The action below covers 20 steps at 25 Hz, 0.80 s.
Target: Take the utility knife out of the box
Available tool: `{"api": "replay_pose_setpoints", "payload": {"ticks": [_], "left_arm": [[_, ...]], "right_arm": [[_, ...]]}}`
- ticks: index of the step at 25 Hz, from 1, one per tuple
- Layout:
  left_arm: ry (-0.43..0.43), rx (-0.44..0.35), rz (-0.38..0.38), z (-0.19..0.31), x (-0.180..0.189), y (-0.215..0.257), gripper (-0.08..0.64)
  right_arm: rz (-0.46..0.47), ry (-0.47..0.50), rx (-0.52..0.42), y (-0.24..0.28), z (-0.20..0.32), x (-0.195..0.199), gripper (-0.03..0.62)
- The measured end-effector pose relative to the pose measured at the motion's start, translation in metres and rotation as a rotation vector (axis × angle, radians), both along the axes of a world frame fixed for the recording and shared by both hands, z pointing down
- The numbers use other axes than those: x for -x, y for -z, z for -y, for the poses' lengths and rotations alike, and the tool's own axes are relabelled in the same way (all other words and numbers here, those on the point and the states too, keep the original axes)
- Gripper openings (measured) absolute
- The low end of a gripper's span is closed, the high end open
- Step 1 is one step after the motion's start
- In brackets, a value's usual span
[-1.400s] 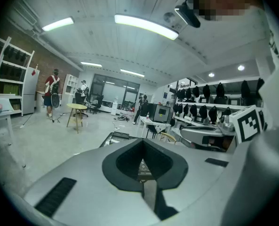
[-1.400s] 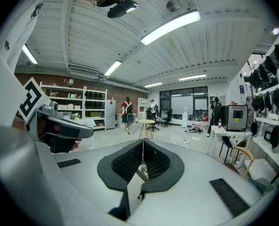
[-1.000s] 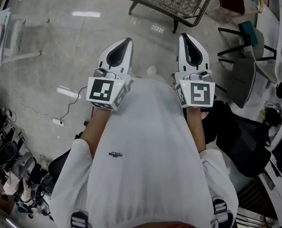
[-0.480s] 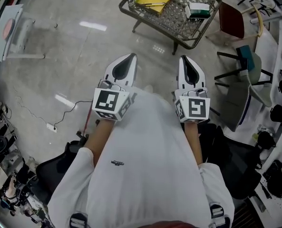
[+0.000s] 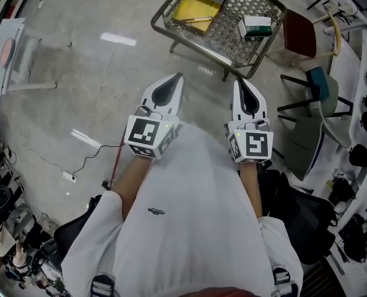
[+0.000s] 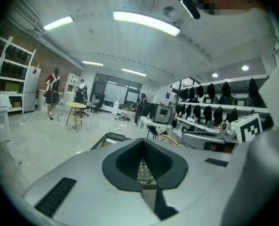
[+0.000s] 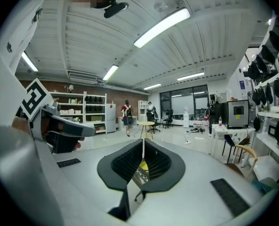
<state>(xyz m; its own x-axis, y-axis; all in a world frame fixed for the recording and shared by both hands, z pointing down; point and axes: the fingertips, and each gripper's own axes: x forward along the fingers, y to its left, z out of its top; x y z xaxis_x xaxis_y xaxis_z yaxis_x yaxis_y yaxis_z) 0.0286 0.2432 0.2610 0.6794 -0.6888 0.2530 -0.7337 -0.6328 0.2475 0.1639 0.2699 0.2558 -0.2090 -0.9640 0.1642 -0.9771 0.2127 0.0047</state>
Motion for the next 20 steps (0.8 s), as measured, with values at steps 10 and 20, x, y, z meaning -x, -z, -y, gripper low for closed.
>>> {"api": "replay_pose_setpoints", "payload": {"ticks": [10,20], "left_arm": [[0.044,0.011,-0.029,0.132,0.035,0.004,0.002],[0.031,-0.002,-0.073,0.236,0.07,0.015,0.002]], "right_arm": [[-0.024,0.007,0.022,0.005,0.13,0.017,-0.001],[-0.087,-0.007,-0.004,0.017,0.239,0.044,-0.001]]}}
